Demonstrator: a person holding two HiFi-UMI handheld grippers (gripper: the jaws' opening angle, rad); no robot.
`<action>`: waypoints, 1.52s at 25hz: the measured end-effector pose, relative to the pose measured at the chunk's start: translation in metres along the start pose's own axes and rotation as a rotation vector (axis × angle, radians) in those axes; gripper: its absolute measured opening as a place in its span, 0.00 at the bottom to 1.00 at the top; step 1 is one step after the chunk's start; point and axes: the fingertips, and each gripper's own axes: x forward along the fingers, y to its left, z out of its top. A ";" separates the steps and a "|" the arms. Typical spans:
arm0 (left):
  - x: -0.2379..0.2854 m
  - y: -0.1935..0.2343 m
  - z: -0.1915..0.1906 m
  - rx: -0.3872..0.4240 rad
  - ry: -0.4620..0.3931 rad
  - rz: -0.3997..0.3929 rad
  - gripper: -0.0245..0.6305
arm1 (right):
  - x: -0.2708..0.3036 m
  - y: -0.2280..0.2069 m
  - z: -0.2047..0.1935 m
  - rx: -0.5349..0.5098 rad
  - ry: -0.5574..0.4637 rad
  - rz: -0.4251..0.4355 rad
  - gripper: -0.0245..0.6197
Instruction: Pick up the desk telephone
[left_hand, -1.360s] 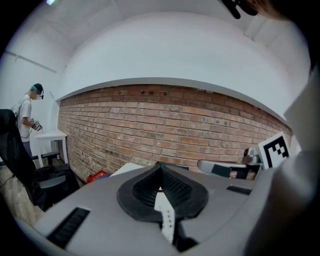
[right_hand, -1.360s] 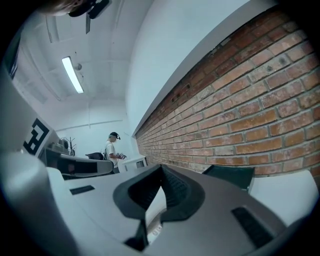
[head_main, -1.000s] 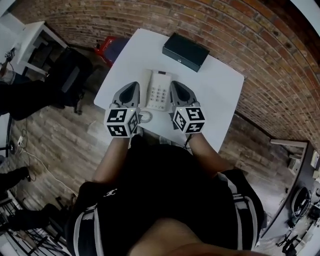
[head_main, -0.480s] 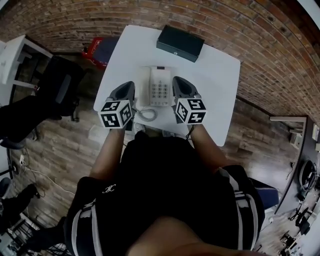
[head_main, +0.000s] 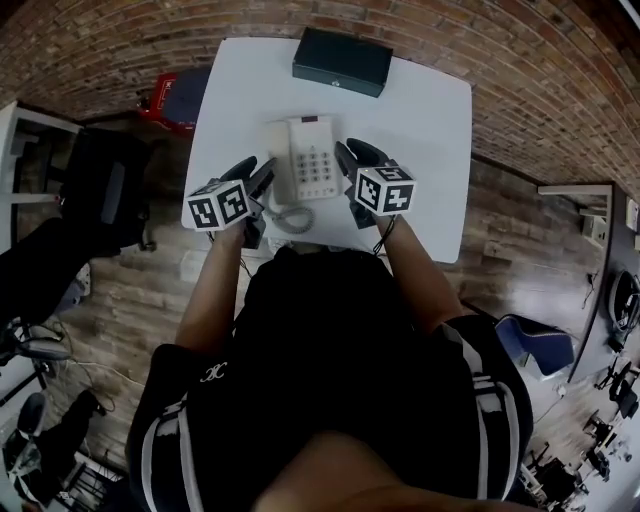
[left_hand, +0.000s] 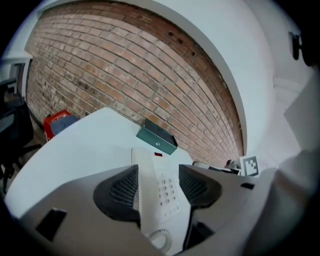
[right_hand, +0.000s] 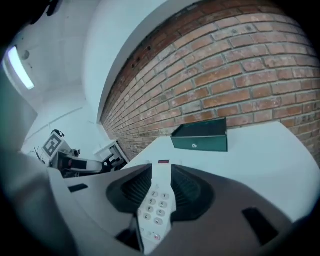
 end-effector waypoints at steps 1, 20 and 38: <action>0.005 0.003 -0.001 -0.033 0.008 -0.021 0.40 | 0.004 -0.002 -0.006 0.013 0.025 0.005 0.19; 0.065 0.038 -0.033 -0.235 0.173 -0.251 0.57 | 0.063 -0.035 -0.049 0.305 0.129 0.036 0.38; 0.081 0.042 -0.046 -0.240 0.258 -0.293 0.57 | 0.076 -0.030 -0.065 0.468 0.188 0.135 0.32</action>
